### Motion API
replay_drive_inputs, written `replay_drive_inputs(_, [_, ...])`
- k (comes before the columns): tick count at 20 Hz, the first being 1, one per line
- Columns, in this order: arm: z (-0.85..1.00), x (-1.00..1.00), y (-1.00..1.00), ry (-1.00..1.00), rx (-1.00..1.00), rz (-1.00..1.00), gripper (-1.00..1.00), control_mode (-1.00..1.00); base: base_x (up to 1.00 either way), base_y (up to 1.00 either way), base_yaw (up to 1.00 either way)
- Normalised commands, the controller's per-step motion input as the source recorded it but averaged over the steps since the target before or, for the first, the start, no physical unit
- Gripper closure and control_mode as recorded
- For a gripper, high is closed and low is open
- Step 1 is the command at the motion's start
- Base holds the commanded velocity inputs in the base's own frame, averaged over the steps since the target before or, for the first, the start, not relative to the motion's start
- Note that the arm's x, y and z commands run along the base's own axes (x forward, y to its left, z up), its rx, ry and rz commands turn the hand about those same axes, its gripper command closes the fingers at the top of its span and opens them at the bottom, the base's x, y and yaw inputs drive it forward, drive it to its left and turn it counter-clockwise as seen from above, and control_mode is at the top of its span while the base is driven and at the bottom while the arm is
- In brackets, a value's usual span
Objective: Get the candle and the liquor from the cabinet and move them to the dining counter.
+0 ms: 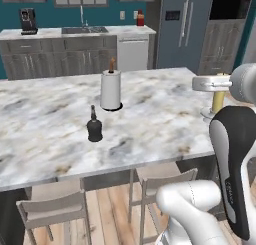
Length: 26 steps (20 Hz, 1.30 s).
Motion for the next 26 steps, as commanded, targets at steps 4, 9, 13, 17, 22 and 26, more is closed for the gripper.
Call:
replay_drive_inputs(4, [0.00,0.00,0.00,0.00,0.00,0.00,1.00,1.00,0.43,0.00,-0.09])
replay_drive_inputs(9, [0.00,0.00,0.00,0.00,0.00,0.00,1.00,1.00,0.31,-0.12,0.00])
replay_drive_inputs(13, [0.00,0.00,0.00,0.00,0.00,0.00,1.00,1.00,0.59,-0.05,0.00])
replay_drive_inputs(17, [0.00,0.00,0.00,0.00,0.00,0.00,1.00,1.00,0.46,-0.03,0.00])
replay_drive_inputs(22, [0.00,0.00,0.00,0.00,0.00,0.00,1.00,-1.00,0.01,0.00,0.00])
replay_drive_inputs(26, [0.00,0.32,-0.11,0.00,0.00,0.01,1.00,-1.00,0.00,0.00,0.00])
